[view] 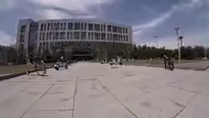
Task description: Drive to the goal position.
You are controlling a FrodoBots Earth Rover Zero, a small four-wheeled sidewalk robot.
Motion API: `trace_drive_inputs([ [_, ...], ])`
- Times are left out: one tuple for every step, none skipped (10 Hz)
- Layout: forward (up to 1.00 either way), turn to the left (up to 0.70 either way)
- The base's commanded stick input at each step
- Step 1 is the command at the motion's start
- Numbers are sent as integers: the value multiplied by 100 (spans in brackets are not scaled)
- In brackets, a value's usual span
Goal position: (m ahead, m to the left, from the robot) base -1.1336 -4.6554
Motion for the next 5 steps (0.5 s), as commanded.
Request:
trace_drive_inputs([
  [60, 0],
  [60, 0],
  [60, 0],
  [60, 0],
  [60, 0],
])
